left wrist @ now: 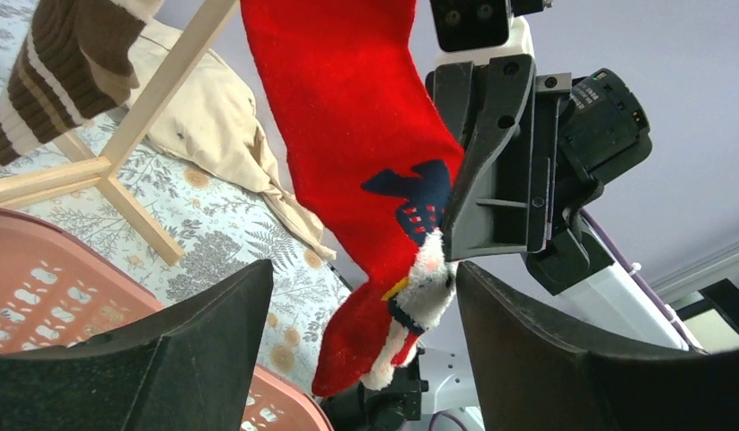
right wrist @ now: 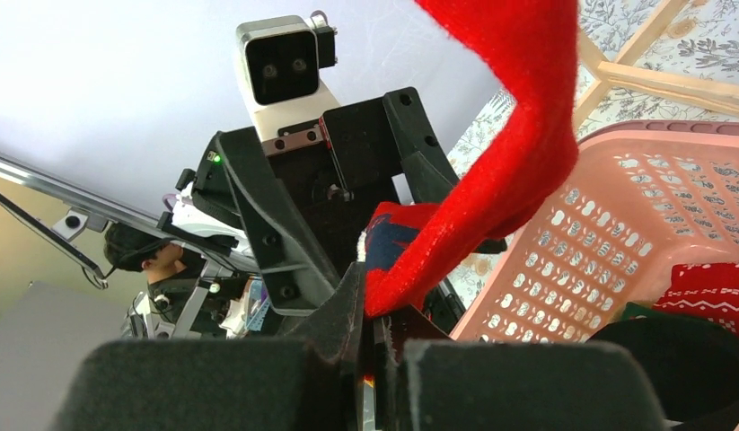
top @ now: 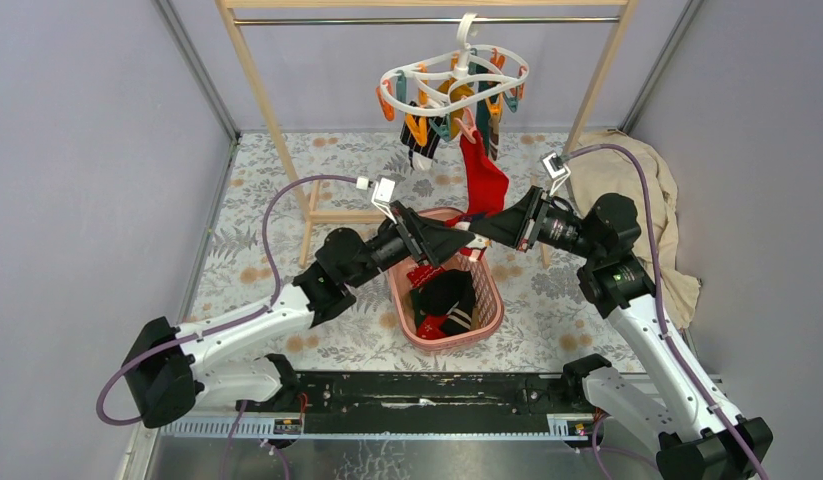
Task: Remove the socks clipped to the hanger
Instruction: Remove the sock from the hanger.
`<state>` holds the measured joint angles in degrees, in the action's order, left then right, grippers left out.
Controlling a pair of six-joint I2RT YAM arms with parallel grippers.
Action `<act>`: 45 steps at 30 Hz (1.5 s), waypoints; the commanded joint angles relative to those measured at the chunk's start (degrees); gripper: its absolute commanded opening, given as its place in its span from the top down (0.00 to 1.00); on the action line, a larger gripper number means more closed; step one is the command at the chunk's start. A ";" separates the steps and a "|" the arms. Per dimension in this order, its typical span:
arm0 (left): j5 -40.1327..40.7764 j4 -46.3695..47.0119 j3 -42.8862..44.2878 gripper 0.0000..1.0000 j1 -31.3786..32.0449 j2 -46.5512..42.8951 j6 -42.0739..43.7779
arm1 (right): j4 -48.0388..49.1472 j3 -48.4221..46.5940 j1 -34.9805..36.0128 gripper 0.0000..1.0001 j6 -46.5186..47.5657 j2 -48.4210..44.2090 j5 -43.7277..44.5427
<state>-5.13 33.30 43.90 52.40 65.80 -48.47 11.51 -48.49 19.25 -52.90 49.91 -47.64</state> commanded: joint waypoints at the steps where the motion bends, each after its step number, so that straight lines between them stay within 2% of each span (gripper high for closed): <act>1: -3.15 8.68 0.11 0.27 -0.69 1.95 -2.01 | 3.77 -0.82 0.53 1.00 -0.41 -0.12 -0.33; 2: -3.68 8.96 0.17 0.37 -0.87 2.23 -2.33 | 3.53 -0.82 0.51 1.00 -0.18 -0.22 -0.14; 5: -4.76 9.04 0.43 0.55 -1.19 2.33 -2.74 | 2.98 -0.66 0.53 1.00 0.52 -0.42 0.27; 8: -5.08 8.89 0.14 0.66 -1.30 1.73 -2.90 | 2.73 -0.34 0.54 1.00 0.94 -0.64 0.78; 13: -6.27 8.94 0.55 0.98 -1.64 1.89 -3.26 | 1.81 -0.26 0.53 1.00 1.79 -0.67 1.06; 14: -6.89 9.00 0.82 1.00 -1.73 2.10 -3.59 | 0.65 -0.56 0.53 0.99 2.70 -0.84 1.35; 20: -8.91 5.86 3.21 1.00 -2.32 1.71 -3.88 | -13.38 -5.31 0.53 0.84 12.20 -0.74 5.85; 25: -8.38 0.32 4.43 1.00 -2.95 -0.95 -2.76 | -25.31 -12.44 0.53 0.69 21.56 -0.01 12.29; 27: -8.22 -1.39 4.79 1.00 -3.39 -1.57 -2.14 | -29.40 -15.76 0.53 0.67 24.68 0.22 15.06; 35: -9.71 -2.82 4.00 1.00 -5.83 -2.94 -2.59 | -35.49 -27.64 0.53 0.66 33.35 4.10 24.59; 45: -10.57 -6.87 0.47 1.00 -9.69 -9.33 -2.57 | -31.53 -33.75 0.32 0.69 35.98 9.90 32.86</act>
<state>-14.41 27.68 46.19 44.82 60.01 -51.90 -22.68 -78.70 19.49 -19.09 58.76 -19.42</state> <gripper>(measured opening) 0.023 0.316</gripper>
